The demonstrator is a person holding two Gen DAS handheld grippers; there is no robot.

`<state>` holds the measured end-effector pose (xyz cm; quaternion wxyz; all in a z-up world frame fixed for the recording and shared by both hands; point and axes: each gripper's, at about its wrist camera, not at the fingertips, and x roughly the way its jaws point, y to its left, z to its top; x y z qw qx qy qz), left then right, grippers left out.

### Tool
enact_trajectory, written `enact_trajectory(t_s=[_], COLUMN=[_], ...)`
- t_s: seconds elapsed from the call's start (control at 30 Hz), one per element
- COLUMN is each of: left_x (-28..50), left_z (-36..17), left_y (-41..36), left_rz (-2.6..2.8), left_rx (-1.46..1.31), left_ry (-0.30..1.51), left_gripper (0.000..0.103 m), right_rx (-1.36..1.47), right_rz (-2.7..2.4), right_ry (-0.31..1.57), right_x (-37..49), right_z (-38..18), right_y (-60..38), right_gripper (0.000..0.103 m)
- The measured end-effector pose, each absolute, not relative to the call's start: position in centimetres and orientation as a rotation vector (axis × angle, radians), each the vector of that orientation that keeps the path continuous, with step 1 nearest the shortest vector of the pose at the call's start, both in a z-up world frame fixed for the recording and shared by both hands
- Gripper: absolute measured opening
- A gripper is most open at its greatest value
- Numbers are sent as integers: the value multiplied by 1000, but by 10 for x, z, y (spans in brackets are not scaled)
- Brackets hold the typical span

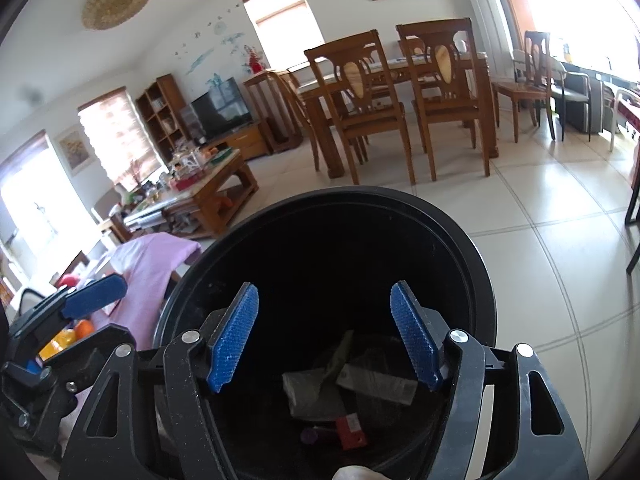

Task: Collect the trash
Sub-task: 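Carry both items over the bin and open both grippers to drop them, then return to the table and grasp the yellow pouch with the right gripper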

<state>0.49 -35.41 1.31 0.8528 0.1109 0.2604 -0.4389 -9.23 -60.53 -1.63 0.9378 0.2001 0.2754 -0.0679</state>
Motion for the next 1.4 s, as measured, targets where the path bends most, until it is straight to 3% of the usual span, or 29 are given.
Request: enact_trajectory(t_s=[0.37,0.73,0.93,1.2,1.4], left_x=[-3,12,29,60,77], left_z=[37,35,31,3,-20], left_y=[-296,-188,-109,-5,25], left_rz=[-854,-670,-523,-348,-304], left_rx=[183,103,52,44,176], left_ry=[491,503,534,657,772], left_gripper=[84,97,98,98,98], right_rx=[349,253,187,41,-45], right_rz=[-82,103,235,453,531], right_ry=[551,560,596,666,692], right_x=[-77,-31,-9,1,-5], right_z=[10,37,43,37,26], right_y=[-553,-439,-367,-270,-219], right_gripper=[76,84,93,94,94])
